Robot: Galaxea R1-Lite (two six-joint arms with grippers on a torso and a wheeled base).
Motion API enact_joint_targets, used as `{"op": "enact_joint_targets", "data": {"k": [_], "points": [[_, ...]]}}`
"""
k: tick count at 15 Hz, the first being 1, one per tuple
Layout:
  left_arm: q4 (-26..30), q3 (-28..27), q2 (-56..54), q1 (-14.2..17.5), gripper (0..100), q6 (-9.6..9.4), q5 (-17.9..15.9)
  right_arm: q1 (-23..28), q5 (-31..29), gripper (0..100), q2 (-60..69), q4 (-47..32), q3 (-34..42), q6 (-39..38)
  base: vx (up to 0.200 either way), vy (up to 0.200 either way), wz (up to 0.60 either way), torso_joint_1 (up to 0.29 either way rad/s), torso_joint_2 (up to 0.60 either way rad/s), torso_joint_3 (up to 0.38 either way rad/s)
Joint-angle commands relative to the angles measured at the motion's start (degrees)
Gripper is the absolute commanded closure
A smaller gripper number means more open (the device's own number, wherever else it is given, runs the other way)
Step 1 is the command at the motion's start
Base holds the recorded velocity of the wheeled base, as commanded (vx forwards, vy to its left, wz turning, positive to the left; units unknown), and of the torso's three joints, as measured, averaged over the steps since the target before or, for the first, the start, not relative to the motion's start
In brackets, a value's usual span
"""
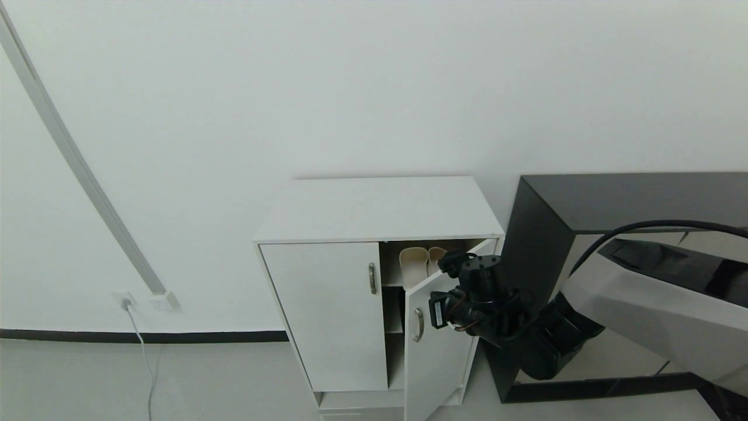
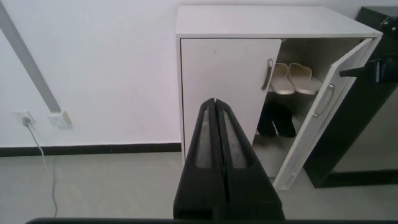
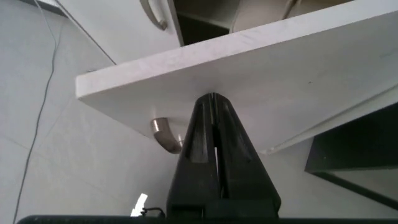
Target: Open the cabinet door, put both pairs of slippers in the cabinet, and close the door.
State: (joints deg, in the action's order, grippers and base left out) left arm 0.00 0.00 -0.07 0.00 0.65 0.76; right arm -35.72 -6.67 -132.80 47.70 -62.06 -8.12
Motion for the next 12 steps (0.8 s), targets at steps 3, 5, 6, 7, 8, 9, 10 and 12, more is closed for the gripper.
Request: {"op": "enact_joint_targets", "data": {"k": [3, 5, 6, 7, 8, 9, 10, 12], "points": [[0.0, 0.0, 0.1, 0.0, 100, 0.06, 0.0, 0.9, 0.0, 100, -3.8, -0.3, -4.6, 0.1, 0.000, 0.000, 0.00, 0.000, 0.00, 0.000], [0.0, 0.0, 0.1, 0.0, 100, 0.06, 0.0, 1.7, 0.0, 100, -5.4, -2.0, -8.3, 0.1, 0.000, 0.000, 0.00, 0.000, 0.00, 0.000], [0.0, 0.0, 0.1, 0.0, 100, 0.06, 0.0, 2.0, 0.0, 100, -6.2, -2.4, -9.7, 0.1, 0.000, 0.000, 0.00, 0.000, 0.00, 0.000], [0.0, 0.0, 0.1, 0.0, 100, 0.06, 0.0, 2.3, -0.1, 100, -6.9, -2.4, -10.8, 0.1, 0.000, 0.000, 0.00, 0.000, 0.00, 0.000], [0.0, 0.0, 0.1, 0.0, 100, 0.06, 0.0, 2.6, 0.0, 100, -7.5, -2.4, -11.7, 0.1, 0.000, 0.000, 0.00, 0.000, 0.00, 0.000], [0.0, 0.0, 0.1, 0.1, 100, 0.06, 0.0, 2.9, 0.0, 100, -7.8, -2.4, -12.6, 0.1, 0.000, 0.000, 0.00, 0.000, 0.00, 0.000], [0.0, 0.0, 0.1, 0.0, 100, 0.06, 0.0, 3.1, -0.1, 100, -8.2, -2.8, -13.4, 0.1, 0.000, 0.000, 0.00, 0.000, 0.00, 0.000], [0.0, 0.0, 0.1, 0.0, 100, 0.06, 0.0, 3.6, -0.1, 100, -9.2, -3.3, -15.7, 0.1, 0.000, 0.000, 0.00, 0.000, 0.00, 0.000]]}}
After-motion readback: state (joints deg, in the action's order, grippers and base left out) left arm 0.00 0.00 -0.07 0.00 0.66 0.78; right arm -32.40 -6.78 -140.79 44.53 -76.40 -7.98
